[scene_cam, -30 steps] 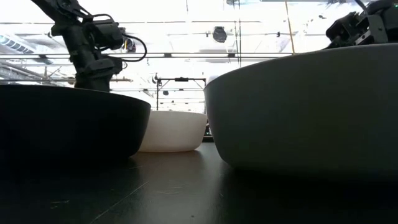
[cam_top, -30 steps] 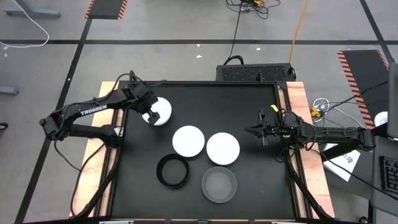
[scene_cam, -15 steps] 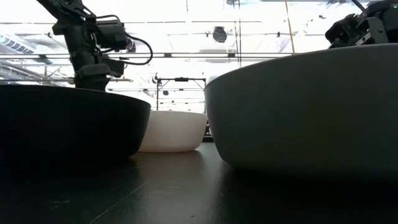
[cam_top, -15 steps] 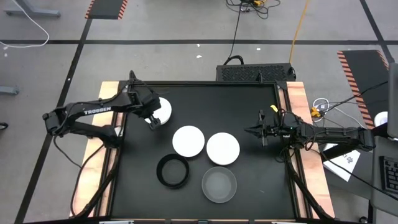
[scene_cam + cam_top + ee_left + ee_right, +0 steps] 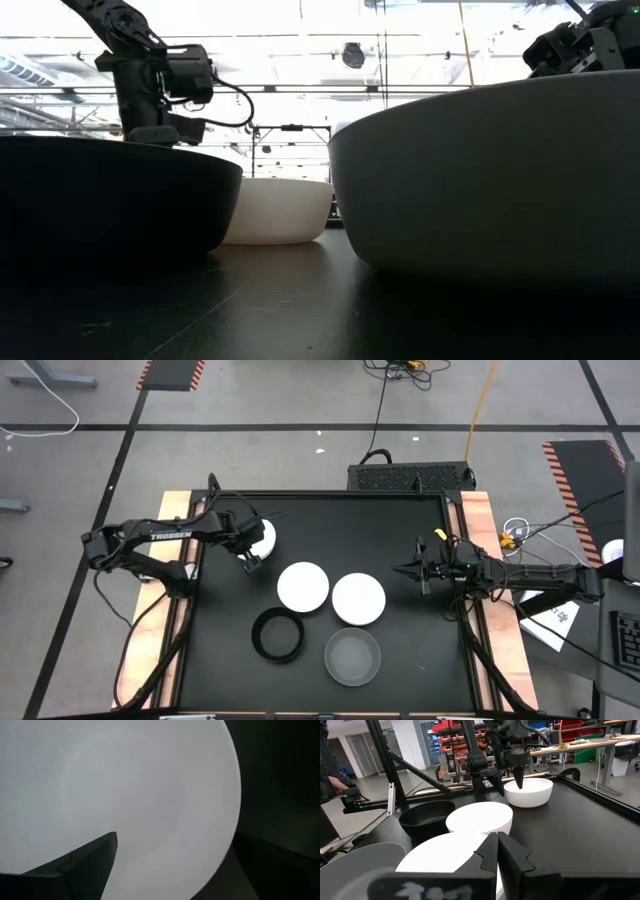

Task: Nest bowls inside each other
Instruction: Stack the top left white bowl into the white bowl

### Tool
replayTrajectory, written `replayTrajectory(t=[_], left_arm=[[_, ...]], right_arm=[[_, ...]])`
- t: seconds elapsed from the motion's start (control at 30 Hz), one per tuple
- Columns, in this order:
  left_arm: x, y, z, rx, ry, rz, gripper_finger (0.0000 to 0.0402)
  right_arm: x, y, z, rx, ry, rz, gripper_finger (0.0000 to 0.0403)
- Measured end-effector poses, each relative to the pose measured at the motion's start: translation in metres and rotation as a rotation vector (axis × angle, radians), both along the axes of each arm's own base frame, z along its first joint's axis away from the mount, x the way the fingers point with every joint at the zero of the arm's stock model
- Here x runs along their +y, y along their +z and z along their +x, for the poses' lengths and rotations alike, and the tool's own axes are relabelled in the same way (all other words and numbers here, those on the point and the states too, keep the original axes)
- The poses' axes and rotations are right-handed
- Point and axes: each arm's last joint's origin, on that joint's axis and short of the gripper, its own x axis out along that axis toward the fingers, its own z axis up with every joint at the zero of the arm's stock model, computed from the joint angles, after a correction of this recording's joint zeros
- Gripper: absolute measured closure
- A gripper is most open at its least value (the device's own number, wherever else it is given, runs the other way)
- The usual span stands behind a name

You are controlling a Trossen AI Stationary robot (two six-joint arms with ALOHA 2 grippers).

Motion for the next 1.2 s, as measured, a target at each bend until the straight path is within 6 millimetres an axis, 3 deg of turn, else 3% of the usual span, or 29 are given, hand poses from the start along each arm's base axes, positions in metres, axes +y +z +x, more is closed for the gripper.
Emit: replayTrajectory(t=[0.3,0.43,0.83,1.07,1.2], left_arm=[[0.0019,0.0005,0.0038,-0.035,-0.006,0.020,0.0003],[0.0022,0.0006,0.0040,-0.038,-0.010,0.023,0.0025],[0.0022,0.0006,0.0041,-0.038,-0.008,0.022,0.0224],[0.0023,0.0007,0.0041,-0.036,-0.033,0.029,0.0378],[0.0021,0.0011,0.0045,-0.035,-0.069,0.042,0.0391]], right_arm=[[0.0000,0.0000,0.0000,0.000,0.000,0.000,0.0403],[0.0000,0.0000,0.0000,0.000,0.000,0.000,0.0403],[0.0007,0.0000,0.0001,0.000,0.006,0.000,0.0403],[0.0032,0.0003,0.0005,-0.003,0.027,0.000,0.0403],[0.0040,0.0003,0.0006,-0.003,0.034,0.000,0.0403]])
